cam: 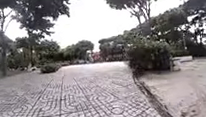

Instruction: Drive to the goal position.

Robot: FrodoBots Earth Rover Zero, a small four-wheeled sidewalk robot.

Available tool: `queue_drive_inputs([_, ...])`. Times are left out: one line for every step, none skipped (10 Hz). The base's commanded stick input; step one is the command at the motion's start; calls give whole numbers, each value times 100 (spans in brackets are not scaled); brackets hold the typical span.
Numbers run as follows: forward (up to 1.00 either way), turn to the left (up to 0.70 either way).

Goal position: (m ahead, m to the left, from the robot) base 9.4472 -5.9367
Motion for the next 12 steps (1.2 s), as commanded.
queue_drive_inputs([100,0])
queue_drive_inputs([100,0])
queue_drive_inputs([100,0])
queue_drive_inputs([100,0])
queue_drive_inputs([100,0])
queue_drive_inputs([100,-8])
queue_drive_inputs([100,-25])
queue_drive_inputs([100,-23])
queue_drive_inputs([100,0])
queue_drive_inputs([100,0])
queue_drive_inputs([100,0])
queue_drive_inputs([100,-6])
